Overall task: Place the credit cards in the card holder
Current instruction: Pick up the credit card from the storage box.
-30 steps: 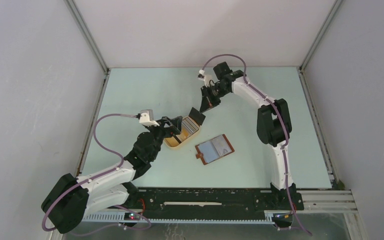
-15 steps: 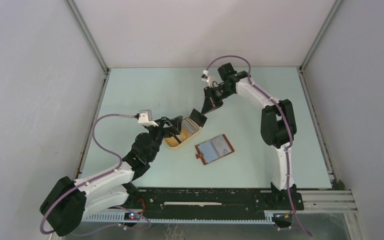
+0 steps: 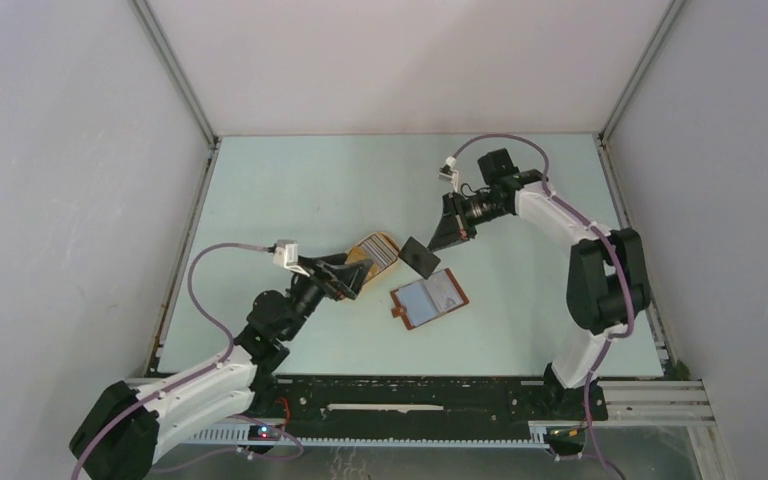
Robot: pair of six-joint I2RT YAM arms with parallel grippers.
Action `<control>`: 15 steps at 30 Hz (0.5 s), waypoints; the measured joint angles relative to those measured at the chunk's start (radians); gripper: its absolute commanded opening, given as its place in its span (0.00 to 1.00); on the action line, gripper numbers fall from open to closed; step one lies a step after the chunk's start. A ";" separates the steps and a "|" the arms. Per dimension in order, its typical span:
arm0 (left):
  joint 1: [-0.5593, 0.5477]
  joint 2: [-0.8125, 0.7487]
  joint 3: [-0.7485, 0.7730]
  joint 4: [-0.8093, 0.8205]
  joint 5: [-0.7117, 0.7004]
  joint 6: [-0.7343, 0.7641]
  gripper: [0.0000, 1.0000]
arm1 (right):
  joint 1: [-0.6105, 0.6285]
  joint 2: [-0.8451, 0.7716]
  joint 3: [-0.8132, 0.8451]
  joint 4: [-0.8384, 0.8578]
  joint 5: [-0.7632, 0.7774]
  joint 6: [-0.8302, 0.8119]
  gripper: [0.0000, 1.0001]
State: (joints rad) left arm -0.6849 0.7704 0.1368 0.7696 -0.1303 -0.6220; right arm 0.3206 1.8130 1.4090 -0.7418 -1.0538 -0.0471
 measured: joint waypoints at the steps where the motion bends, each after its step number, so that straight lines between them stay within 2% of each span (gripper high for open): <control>1: 0.000 -0.001 -0.019 0.020 0.019 -0.021 1.00 | -0.004 -0.027 -0.032 0.001 -0.020 0.000 0.00; 5: 0.000 0.009 -0.077 0.101 0.096 -0.113 0.99 | -0.021 -0.121 -0.156 0.034 -0.085 0.000 0.00; 8: -0.008 0.049 -0.088 0.174 0.117 -0.173 0.99 | -0.030 -0.143 -0.178 0.047 -0.114 0.001 0.00; 15: -0.094 0.279 -0.092 0.413 0.107 -0.292 0.90 | -0.029 -0.146 -0.179 0.103 -0.170 0.013 0.00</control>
State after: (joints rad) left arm -0.7788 1.0492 0.0444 1.1824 -0.0235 -0.9142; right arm 0.2913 1.6665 1.2304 -0.6384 -1.2240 -0.0338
